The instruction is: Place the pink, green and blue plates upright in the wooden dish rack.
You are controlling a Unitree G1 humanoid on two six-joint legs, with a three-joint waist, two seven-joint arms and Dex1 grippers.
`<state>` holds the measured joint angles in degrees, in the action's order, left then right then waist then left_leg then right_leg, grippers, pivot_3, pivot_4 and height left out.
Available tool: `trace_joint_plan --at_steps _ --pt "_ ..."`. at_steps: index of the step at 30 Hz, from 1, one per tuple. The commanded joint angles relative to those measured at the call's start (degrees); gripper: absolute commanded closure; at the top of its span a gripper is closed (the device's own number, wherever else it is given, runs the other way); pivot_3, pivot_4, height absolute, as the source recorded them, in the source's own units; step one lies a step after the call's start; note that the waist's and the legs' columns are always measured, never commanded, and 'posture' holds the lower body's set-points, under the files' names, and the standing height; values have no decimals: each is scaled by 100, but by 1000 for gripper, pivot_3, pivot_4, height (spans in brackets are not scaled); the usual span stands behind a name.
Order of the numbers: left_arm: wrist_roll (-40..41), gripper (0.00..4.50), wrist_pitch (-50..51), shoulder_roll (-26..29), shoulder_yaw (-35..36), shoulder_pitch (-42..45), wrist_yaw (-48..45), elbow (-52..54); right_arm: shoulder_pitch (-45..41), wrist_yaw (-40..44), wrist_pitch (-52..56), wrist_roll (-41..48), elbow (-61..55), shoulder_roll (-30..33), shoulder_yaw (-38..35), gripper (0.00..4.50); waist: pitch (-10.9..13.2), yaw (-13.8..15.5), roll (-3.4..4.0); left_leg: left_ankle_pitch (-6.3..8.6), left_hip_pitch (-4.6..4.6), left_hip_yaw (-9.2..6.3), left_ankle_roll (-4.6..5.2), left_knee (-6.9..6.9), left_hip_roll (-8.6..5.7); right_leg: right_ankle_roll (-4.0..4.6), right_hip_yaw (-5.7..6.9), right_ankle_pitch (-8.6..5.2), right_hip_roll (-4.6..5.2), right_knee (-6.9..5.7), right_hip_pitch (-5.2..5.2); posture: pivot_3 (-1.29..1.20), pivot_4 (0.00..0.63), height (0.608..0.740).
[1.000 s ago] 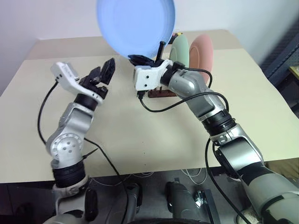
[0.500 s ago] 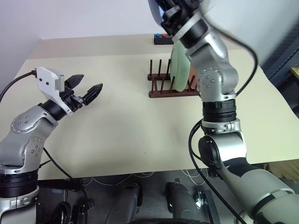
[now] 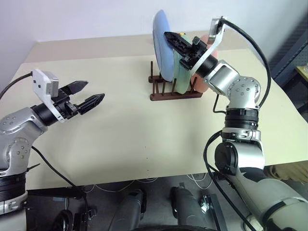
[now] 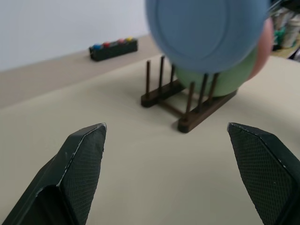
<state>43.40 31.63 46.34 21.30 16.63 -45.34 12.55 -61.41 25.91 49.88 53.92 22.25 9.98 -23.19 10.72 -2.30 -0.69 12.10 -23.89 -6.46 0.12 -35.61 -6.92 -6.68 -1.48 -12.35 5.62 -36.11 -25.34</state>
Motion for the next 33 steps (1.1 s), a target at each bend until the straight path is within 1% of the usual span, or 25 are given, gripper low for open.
trace_joint_plan --at_steps 1,4,9,15,19,33 --pt "247 243 81 76 274 -46 -125 246 -318 -221 24 349 122 -62 -307 4500 0 -12 0 0 1 1 0 0 0 0 0 0 0 0 1 0 150 740" --pt "255 243 64 43 304 -86 -109 323 -430 -482 2 491 386 -102 -532 4500 0 -26 1 0 1 0 0 0 2 0 0 0 -1 -1 0 0 150 740" --pt "345 243 77 12 389 -53 -11 344 -709 -648 21 774 462 -113 -770 4500 1 -25 2 0 0 1 0 1 3 0 0 0 -2 -1 -1 0 150 740" --pt "307 243 16 -29 384 -69 14 336 -877 -636 55 915 432 -67 -766 4500 1 -22 3 0 0 1 0 1 3 0 0 0 -2 0 0 0 150 740" --pt "349 243 45 -44 390 -61 39 333 -813 -753 40 880 644 -54 -791 4500 1 -20 2 0 0 1 0 1 4 0 0 0 -2 0 0 0 150 740" --pt "346 243 11 -3 408 -88 3 305 -446 -552 41 631 1052 -23 -671 4500 1 -21 3 0 0 2 0 1 3 1 0 0 -2 0 0 0 150 740"
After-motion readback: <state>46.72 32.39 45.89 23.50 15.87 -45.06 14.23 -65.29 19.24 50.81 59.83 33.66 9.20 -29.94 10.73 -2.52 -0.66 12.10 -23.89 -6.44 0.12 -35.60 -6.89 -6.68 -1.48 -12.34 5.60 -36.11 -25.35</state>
